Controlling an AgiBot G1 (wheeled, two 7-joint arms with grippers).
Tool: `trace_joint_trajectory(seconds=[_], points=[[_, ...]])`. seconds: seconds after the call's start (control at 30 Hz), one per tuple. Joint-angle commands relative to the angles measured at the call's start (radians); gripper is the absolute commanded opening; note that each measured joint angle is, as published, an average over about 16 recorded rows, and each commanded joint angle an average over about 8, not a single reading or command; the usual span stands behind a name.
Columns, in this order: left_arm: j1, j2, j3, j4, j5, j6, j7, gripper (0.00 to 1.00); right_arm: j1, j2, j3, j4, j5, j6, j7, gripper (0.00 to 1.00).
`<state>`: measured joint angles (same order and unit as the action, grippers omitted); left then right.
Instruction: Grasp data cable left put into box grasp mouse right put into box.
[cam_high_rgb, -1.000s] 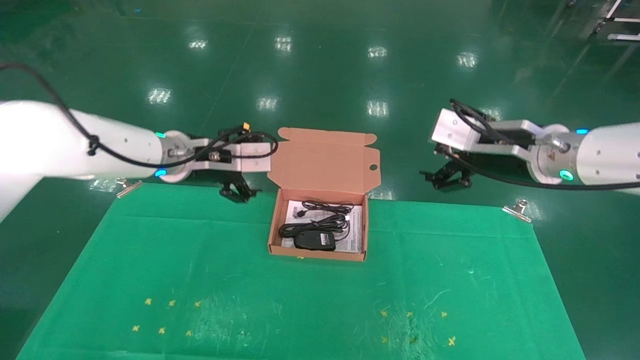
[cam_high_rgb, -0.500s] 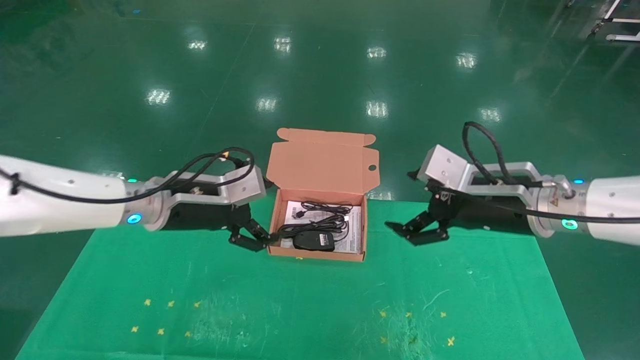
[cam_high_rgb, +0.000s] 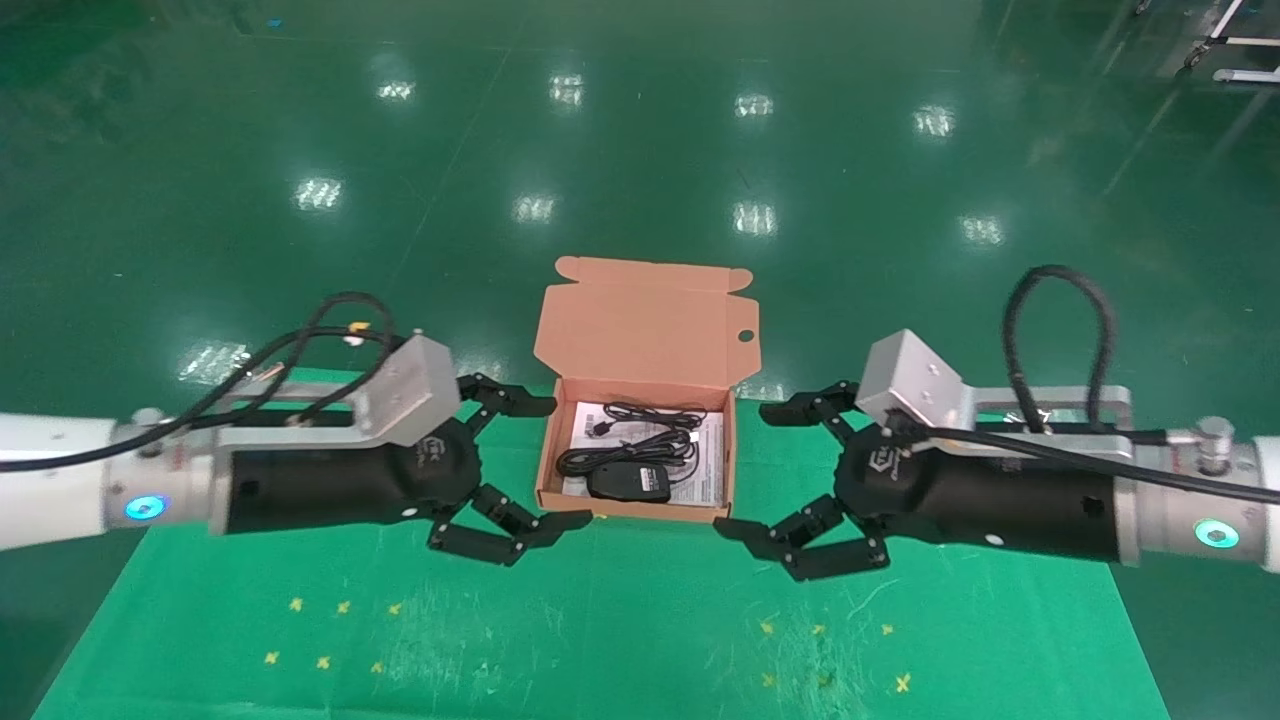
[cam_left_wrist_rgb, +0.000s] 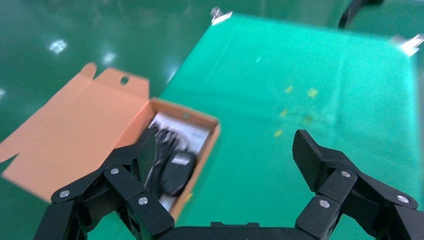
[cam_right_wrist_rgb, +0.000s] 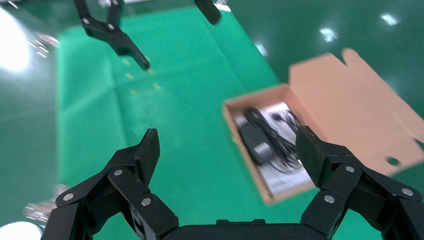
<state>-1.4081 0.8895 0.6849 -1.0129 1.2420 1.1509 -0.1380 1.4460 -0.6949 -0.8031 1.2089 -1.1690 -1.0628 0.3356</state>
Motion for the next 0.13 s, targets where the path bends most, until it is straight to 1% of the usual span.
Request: trace_joint_trajectory(seconds=[0.03, 0.13], points=[[0.038, -0.031, -0.046, -0.031, -0.058, 0.039, -0.006, 1.0, -0.042, 0.01, 0.06, 0.009, 0.05, -0.049, -0.017, 1.0], [0.053, -0.044, -0.065, -0.043, -0.082, 0.055, -0.008, 1.0, -0.06, 0.013, 0.084, 0.012, 0.071, -0.07, -0.024, 1.0]])
